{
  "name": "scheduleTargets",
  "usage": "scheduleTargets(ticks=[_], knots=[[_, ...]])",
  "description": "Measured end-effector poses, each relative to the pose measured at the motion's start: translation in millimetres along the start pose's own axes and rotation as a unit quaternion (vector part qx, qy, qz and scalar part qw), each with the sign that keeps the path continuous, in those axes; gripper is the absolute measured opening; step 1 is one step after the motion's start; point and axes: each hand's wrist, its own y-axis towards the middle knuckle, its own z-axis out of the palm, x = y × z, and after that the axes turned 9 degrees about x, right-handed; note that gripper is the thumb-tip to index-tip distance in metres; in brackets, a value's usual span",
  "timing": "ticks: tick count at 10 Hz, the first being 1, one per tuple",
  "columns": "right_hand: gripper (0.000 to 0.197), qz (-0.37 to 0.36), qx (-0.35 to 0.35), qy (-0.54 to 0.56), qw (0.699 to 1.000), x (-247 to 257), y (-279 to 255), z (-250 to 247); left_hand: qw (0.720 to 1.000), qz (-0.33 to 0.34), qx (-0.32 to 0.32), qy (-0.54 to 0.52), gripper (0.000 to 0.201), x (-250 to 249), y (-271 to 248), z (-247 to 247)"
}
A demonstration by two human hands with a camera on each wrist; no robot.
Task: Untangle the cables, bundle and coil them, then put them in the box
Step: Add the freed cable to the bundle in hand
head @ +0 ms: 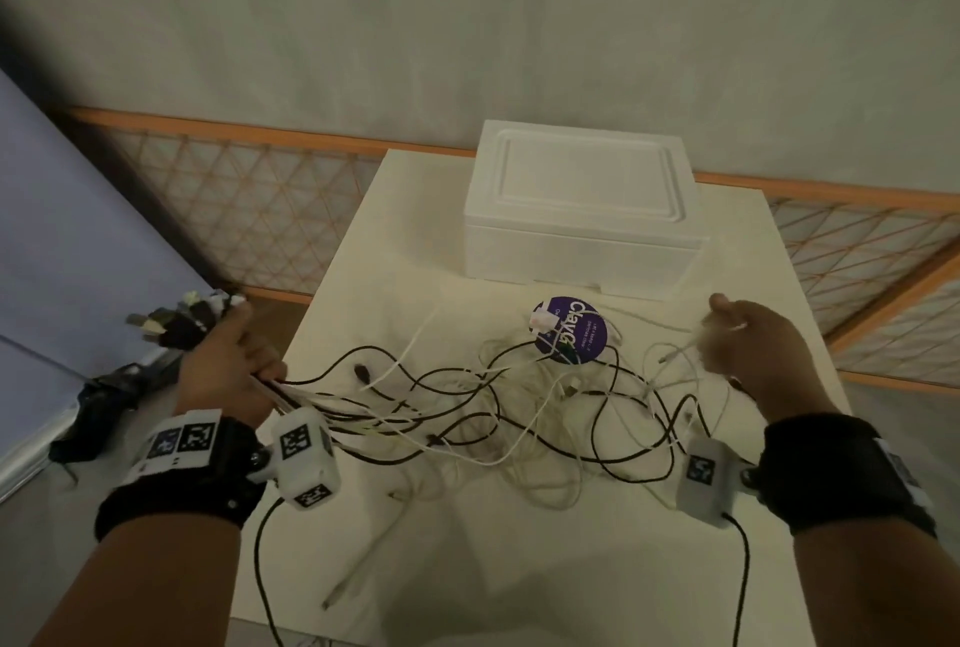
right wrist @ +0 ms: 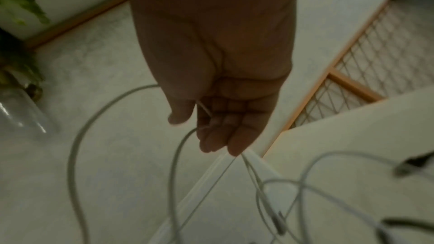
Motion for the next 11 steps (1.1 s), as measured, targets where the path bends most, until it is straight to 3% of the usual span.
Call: scheduleTargets(ticks=[1,2,3,4,5,6,7,8,10,11], knots=[[0.016,-0.085,-0.001,-0.044,0.995,10.3,-1.4,-3.9,0.989,0.014,0.145,0.019,0.041,-0.7,1.6,9.6],[0.025,-0.150,-0.092,-0.210,0.962,26.3,-6.2,-31.8,0.984,-0.011,0.177,0.016,0.032,-9.0,9.6,1.3],[0.027,-0.176,-0.148,-0.172,0.958,35.2,-8.3,-66.0,0.969,-0.048,0.235,-0.057,0.039,-11.5,15.7,-8.3],[0.029,-0.144,-0.128,-0.041,0.980,44.6,-8.3,-69.2,0.997,-0.021,0.068,0.028,0.048,-7.9,12.7,-12.5],[0.024,-0.119,-0.081,-0.008,0.990,49.6,-10.3,-43.7,0.998,-0.012,0.053,0.033,0.039,-1.7,18.3,-12.8],[0.025,-0.122,-0.034,0.033,0.991,48.1,-14.8,-25.5,0.991,-0.046,0.123,0.032,0.054,-5.3,25.4,-11.3],[0.015,-0.172,0.010,-0.053,0.984,48.8,-18.4,-10.4,0.950,-0.092,0.291,-0.071,0.059,-6.5,20.8,-2.4],[0.019,-0.206,0.043,-0.013,0.978,62.5,-27.4,8.4,0.978,-0.042,0.195,0.064,0.042,-1.3,-4.4,24.2],[0.023,-0.239,0.043,-0.050,0.969,92.0,-40.4,35.3,0.937,0.071,0.306,0.155,0.017,3.8,-56.5,75.2],[0.030,-0.243,-0.018,-0.003,0.970,97.6,-44.4,29.4,0.932,0.091,0.321,0.143,0.017,-4.7,-63.9,81.5]])
